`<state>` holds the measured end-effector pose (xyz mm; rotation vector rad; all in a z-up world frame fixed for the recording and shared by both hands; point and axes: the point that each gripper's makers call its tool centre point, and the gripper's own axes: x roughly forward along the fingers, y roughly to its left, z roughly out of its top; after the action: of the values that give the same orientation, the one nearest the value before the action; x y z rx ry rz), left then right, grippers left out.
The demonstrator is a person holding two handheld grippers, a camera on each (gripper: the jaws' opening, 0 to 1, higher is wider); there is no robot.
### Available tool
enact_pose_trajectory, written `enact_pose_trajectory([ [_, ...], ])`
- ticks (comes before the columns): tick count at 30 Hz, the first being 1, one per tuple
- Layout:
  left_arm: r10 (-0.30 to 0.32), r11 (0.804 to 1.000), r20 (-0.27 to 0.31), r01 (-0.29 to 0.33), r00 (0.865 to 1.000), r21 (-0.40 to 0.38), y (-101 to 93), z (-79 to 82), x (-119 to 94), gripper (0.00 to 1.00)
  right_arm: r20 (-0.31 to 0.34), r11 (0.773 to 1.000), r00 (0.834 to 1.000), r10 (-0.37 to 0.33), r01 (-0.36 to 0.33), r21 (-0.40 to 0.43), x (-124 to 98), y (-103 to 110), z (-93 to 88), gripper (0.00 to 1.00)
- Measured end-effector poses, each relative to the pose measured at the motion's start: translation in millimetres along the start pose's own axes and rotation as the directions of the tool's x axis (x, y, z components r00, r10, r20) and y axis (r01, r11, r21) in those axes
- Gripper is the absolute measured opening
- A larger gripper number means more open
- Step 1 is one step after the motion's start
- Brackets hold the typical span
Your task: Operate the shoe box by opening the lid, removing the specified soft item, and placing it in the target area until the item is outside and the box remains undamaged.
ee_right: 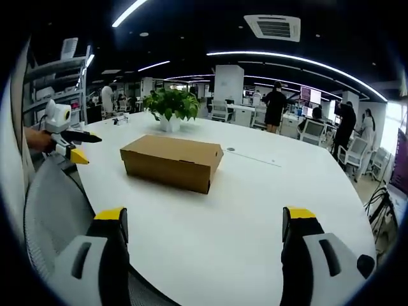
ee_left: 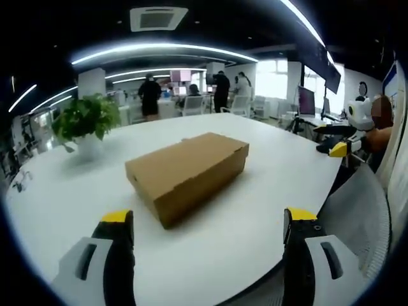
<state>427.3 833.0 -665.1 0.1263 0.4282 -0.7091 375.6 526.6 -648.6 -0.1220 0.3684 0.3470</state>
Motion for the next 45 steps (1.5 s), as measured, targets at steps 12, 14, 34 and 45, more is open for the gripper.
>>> enact_pose_trajectory([
  [12, 0.003, 1.0, 0.001, -0.003, 1.0, 0.0, 0.6, 0.9, -0.4, 1.0, 0.004, 1.0, 1.0, 0.008, -0.008, -0.004, 1.7, 0.7, 2.0, 0.96],
  [14, 0.004, 1.0, 0.001, -0.004, 1.0, -0.001, 1.2, 0.7, -0.6, 1.0, 0.003, 1.0, 1.0, 0.009, -0.009, -0.005, 2.0, 0.7, 2.1, 0.96],
  [34, 0.007, 1.0, -0.003, -0.007, 1.0, 0.005, 4.0, 3.3, 1.4, 1.0, -0.002, 1.0, 1.0, 0.024, -0.024, -0.018, 6.3, -1.3, 5.4, 0.96],
  [45, 0.004, 1.0, -0.004, -0.004, 1.0, 0.008, 5.1, 6.0, 4.8, 1.0, -0.008, 0.999, 0.999, 0.033, -0.033, -0.025, 9.5, -2.2, 6.8, 0.96],
])
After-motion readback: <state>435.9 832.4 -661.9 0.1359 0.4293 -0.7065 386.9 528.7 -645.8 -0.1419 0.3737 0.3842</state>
